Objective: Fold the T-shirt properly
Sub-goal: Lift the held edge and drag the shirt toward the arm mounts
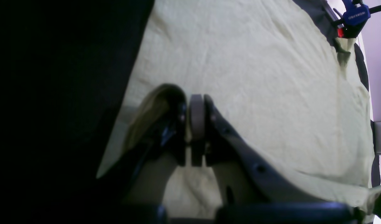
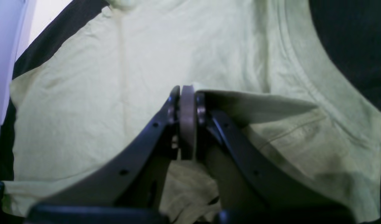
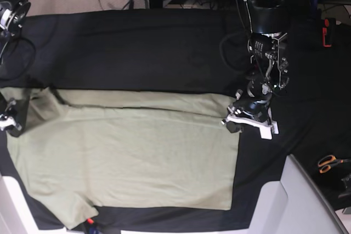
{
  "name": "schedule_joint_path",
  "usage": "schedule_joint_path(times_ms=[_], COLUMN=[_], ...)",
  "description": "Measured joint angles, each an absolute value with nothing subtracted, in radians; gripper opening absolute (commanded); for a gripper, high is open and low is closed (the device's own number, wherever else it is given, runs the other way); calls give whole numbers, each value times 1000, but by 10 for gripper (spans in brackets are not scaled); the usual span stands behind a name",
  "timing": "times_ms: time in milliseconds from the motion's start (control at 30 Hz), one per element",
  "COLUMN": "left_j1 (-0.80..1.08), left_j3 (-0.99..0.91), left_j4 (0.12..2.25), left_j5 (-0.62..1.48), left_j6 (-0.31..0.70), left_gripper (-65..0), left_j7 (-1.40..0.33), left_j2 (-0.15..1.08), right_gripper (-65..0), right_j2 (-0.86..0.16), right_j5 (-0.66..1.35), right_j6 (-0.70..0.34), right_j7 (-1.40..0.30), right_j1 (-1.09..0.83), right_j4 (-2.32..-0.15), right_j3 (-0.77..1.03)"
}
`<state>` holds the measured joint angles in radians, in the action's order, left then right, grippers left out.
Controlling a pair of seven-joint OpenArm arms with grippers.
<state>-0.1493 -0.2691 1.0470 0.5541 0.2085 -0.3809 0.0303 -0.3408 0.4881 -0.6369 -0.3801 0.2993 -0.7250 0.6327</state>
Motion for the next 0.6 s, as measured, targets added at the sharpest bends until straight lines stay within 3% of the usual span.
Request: schedule_joint_path(times_ms=[133, 433, 500, 600], left_j1=[-162, -200, -214, -247], left_j3=[-269, -270, -270, -275], left_j4=[1040, 966, 965, 963], left_j5=[555, 554, 554, 554], left_j6=[209, 208, 208, 208], left_gripper=[-650, -650, -650, -650], left_j7=[-379, -379, -378, -377], left_j2=[31, 20, 19, 19], right_gripper=[-650, -647, -603, -446], right_j2=[-338, -338, -339, -339], right_j5=[485, 490, 491, 490], right_j6=[-577, -579, -579, -576], right_j7=[-377, -299, -266, -235], right_j1=[305, 330, 339, 355], right_j4=[-725, -675, -648, -612], right_j3=[633, 633, 633, 633])
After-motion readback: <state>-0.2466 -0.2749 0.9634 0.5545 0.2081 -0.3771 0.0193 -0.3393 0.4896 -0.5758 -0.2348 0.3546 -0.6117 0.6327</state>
